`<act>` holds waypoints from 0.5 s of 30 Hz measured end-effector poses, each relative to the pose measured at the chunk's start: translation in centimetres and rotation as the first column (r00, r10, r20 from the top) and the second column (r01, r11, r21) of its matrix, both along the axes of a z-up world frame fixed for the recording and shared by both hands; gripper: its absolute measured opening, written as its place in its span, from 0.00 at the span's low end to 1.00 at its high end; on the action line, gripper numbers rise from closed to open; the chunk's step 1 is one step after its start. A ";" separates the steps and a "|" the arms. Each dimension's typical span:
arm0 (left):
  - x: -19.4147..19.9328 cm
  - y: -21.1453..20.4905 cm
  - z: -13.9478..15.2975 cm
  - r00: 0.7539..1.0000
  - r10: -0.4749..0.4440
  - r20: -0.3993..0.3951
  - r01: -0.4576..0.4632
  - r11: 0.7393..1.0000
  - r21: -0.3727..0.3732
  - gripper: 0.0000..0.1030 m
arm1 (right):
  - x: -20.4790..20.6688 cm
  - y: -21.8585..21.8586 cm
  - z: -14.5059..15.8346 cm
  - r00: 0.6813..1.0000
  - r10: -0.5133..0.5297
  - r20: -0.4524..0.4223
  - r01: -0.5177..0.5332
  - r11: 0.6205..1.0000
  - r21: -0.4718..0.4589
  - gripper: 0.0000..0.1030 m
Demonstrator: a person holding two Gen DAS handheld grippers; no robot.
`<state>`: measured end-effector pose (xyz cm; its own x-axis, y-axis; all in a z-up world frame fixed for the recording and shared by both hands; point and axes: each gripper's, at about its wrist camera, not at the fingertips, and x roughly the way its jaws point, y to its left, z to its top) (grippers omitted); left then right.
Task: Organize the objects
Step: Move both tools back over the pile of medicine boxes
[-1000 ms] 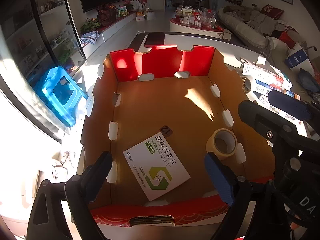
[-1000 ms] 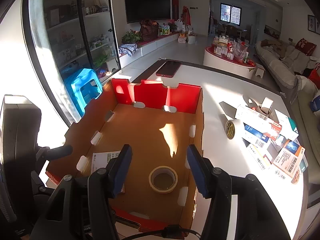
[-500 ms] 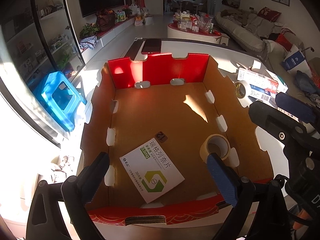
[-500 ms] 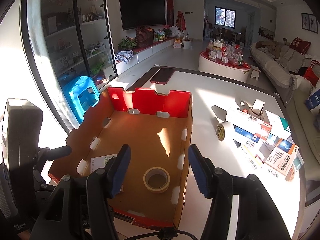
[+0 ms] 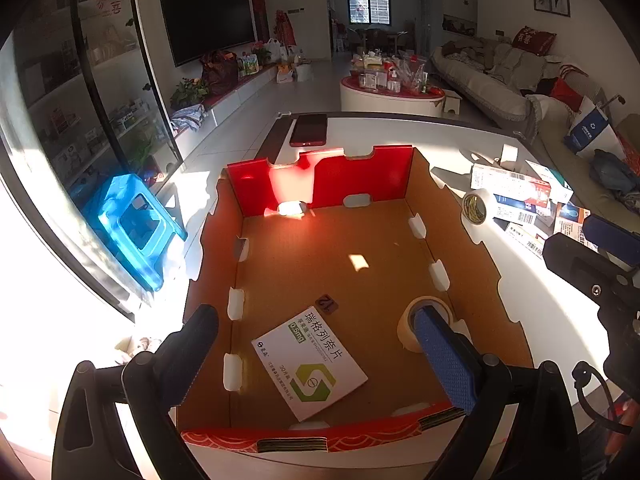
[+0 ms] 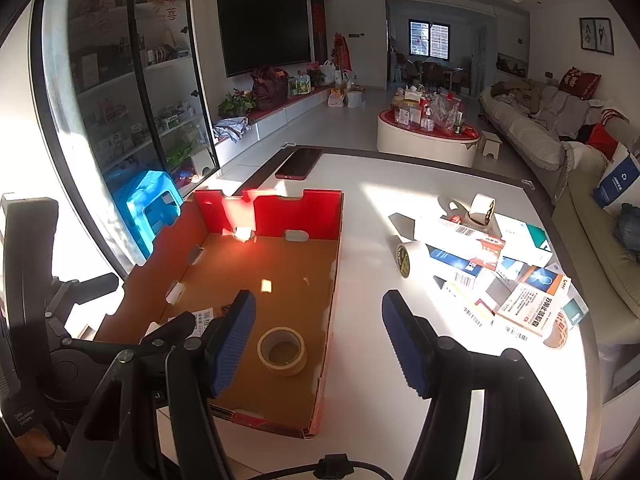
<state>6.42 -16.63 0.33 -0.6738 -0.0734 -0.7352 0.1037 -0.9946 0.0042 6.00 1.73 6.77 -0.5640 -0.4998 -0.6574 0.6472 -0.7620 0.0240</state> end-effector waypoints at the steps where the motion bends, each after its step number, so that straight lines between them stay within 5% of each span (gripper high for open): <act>1: 0.1 0.2 0.3 1.000 -0.006 -0.013 0.006 1.000 -0.003 0.97 | -0.1 0.4 0.1 1.000 -0.010 -0.003 0.010 1.000 -0.001 0.64; 7: 0.3 1.8 1.7 0.997 -0.048 -0.052 0.048 0.999 -0.013 0.97 | -1.0 3.5 0.5 0.997 -0.077 -0.002 0.077 0.997 -0.020 0.65; 15: -0.3 6.8 3.1 0.983 -0.176 -0.045 0.179 0.981 0.074 0.94 | -3.2 9.3 0.0 0.979 -0.204 0.008 0.204 0.979 -0.017 0.74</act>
